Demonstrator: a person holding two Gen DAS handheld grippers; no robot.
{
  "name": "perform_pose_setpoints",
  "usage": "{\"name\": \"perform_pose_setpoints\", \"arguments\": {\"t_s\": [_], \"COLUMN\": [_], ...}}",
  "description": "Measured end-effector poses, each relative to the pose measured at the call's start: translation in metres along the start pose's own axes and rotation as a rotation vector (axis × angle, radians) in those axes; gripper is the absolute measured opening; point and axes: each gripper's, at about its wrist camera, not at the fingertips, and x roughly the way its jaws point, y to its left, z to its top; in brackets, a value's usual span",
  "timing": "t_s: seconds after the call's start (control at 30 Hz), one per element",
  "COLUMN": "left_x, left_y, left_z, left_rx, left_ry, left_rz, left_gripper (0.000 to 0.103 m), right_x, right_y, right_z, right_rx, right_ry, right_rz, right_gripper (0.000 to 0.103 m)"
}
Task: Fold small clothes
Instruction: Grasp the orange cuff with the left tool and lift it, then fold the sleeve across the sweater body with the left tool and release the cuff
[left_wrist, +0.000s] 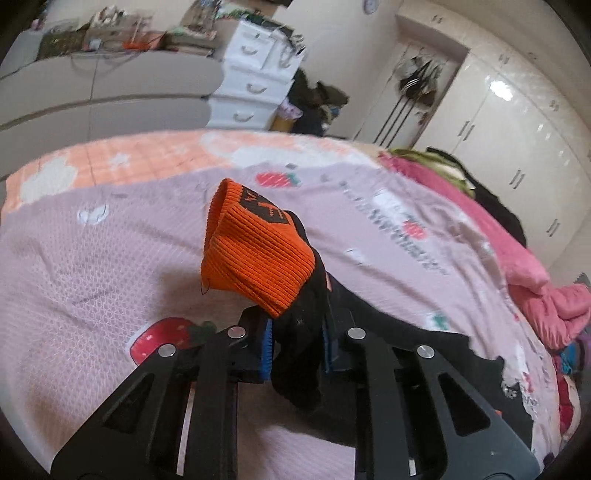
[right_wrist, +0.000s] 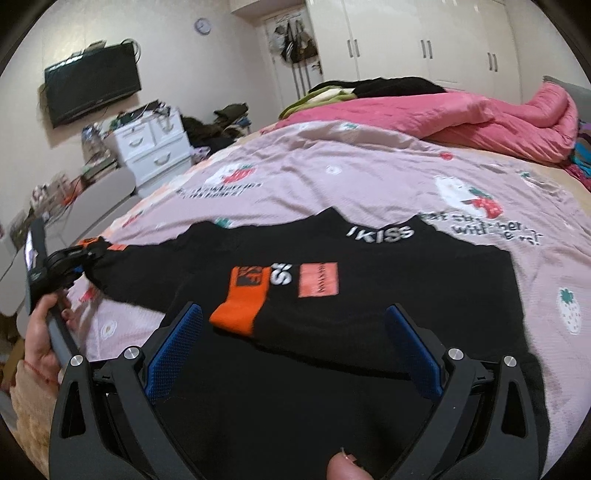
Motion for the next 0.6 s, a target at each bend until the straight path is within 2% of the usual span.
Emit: {"name": "perform_pose_setpoints", "arguments": {"t_s": [0.1, 0.3, 0.6], "left_x": [-0.016, -0.043, -0.066], "left_y": [-0.019, -0.064, -0.118], "left_z": [-0.002, -0.010, -0.036], "left_rx": [0.040, 0.119, 0.174], "left_ry": [-0.030, -0.052, -0.023], "left_rz": [-0.036, -0.160, -0.336], "left_gripper": [0.012, 0.011, 0.011], "right_x": [-0.007, -0.022, -0.037], "right_y": [-0.011, -0.032, -0.063], "right_z": [0.004, 0.007, 0.011], "right_rx": [0.026, 0.078, 0.153], "right_ry": [-0.018, -0.051, -0.083], "right_rz": [-0.015, -0.039, -0.081], "right_gripper": [0.098, 0.098, 0.098]}}
